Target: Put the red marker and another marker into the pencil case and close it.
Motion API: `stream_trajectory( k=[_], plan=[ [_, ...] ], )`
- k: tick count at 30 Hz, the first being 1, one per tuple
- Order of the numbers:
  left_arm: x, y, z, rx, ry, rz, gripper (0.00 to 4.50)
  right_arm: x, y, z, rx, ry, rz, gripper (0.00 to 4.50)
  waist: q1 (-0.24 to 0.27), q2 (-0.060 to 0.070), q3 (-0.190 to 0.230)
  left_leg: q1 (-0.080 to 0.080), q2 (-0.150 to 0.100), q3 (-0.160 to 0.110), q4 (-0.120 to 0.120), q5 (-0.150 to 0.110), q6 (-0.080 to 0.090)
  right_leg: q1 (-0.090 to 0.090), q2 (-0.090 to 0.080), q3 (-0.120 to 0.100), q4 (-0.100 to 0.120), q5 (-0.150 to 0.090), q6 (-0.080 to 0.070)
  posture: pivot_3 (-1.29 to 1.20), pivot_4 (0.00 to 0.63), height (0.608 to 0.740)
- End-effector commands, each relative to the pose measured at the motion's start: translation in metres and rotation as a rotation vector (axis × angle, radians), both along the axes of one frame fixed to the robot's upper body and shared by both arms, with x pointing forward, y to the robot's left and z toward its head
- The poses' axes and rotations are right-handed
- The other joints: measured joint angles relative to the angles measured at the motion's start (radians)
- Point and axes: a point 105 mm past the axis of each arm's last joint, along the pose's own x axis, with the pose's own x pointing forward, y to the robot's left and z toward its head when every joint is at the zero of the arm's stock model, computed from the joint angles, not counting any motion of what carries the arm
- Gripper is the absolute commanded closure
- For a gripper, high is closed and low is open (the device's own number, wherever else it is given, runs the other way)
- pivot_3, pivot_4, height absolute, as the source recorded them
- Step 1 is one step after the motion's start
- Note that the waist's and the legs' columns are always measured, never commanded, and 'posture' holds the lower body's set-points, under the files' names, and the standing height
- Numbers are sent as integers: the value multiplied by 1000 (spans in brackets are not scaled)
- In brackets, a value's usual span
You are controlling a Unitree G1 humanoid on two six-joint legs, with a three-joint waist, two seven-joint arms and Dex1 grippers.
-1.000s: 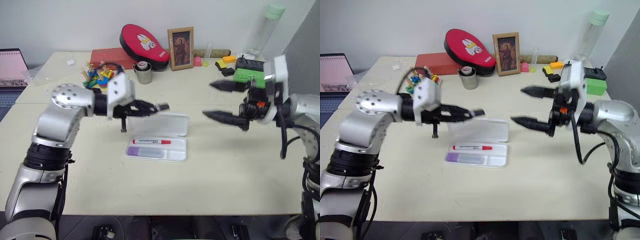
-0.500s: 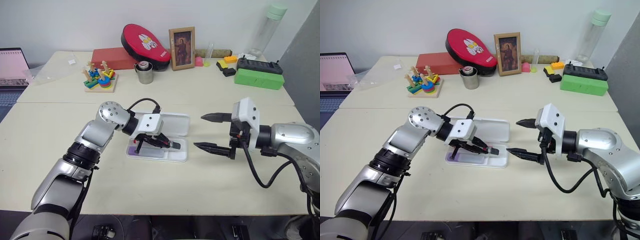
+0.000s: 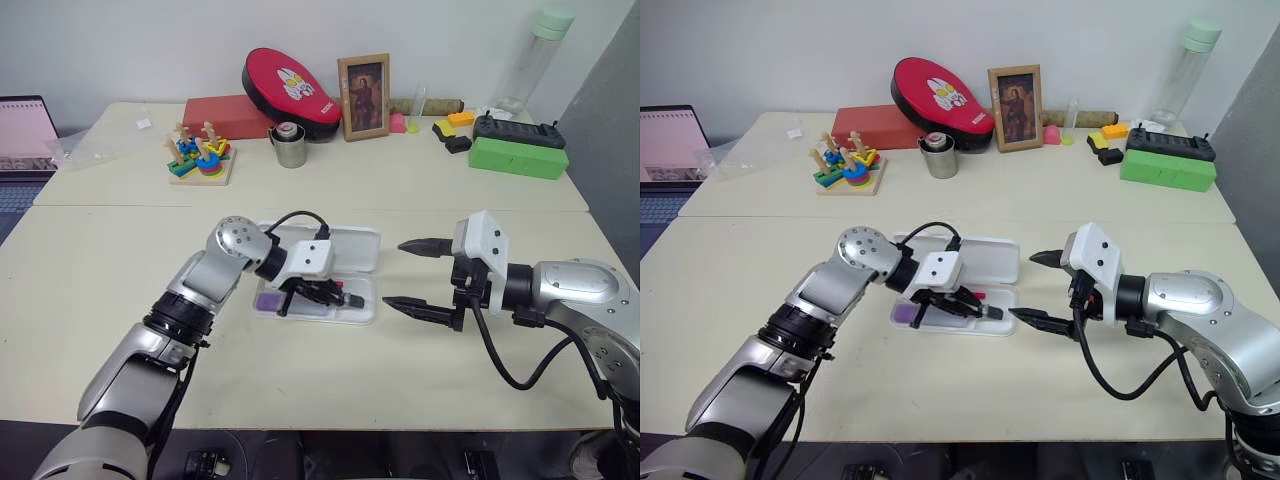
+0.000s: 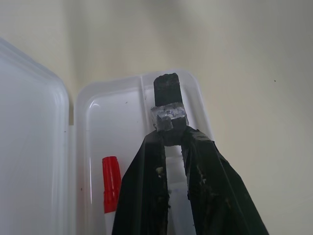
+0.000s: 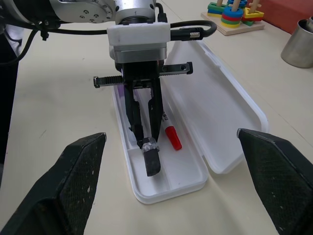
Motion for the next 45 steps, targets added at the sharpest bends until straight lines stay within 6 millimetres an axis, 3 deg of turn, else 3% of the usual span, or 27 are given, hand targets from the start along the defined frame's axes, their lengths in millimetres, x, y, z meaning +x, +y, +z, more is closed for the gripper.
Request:
stream_trajectory(
  k=[1,3,5,16,21,25,29,32,34,38,41,45],
  plan=[
    [-3,-4,4,-12,8,-9,4257,-4,3,5,0,-26,19,0,0,0,0,0,0,0,0,0,0,0,0,0,0,0,0,0,150,740],
    [-5,-5,5,-19,13,-9,3563,-5,3,5,0,-25,19,0,-1,0,0,0,0,0,0,0,0,0,0,0,0,0,0,0,150,740],
    [-6,-7,6,-28,18,-7,3367,-4,3,4,1,-24,20,0,0,0,0,0,0,0,0,0,0,0,0,0,0,0,0,0,150,740],
    [-5,-11,14,-68,7,24,1194,-2,4,6,3,-29,28,0,0,0,0,0,0,0,0,0,0,0,0,0,0,0,0,0,150,740],
    [-5,-17,40,-216,36,106,205,5,5,24,73,-79,26,0,-2,0,0,0,0,0,0,0,0,0,0,0,0,0,0,0,150,740],
    [-3,-6,75,-418,18,280,38,20,12,58,181,-148,40,0,-8,0,0,0,0,0,0,0,0,0,0,0,0,0,0,0,150,740],
    [-12,25,105,-568,-36,465,38,47,23,84,262,-175,13,0,-23,0,0,1,0,-1,0,0,0,1,0,-1,1,0,0,0,150,740],
    [-23,48,112,-605,-88,597,0,72,30,89,282,-158,-34,445,-27,0,0,2,0,-1,0,0,0,1,0,-1,1,0,0,0,150,740],
    [-32,65,112,-619,-113,686,0,93,35,86,285,-128,-74,1005,-28,0,0,2,0,-1,0,0,0,1,0,0,1,0,0,0,150,740],
    [-47,99,118,-715,-170,833,0,129,60,55,144,-85,-146,1928,-30,0,0,2,0,-1,0,0,0,1,0,0,1,0,0,0,150,740],
    [-53,104,116,-728,-163,852,0,140,71,42,70,-82,-173,2559,-25,0,0,2,0,-1,-1,0,0,1,0,0,1,0,-1,0,150,740],
    [-57,110,111,-714,-150,877,0,137,85,26,-7,-89,-142,3518,-16,0,0,1,0,-1,-1,0,0,0,0,0,1,0,-1,0,150,740]
  ],
)
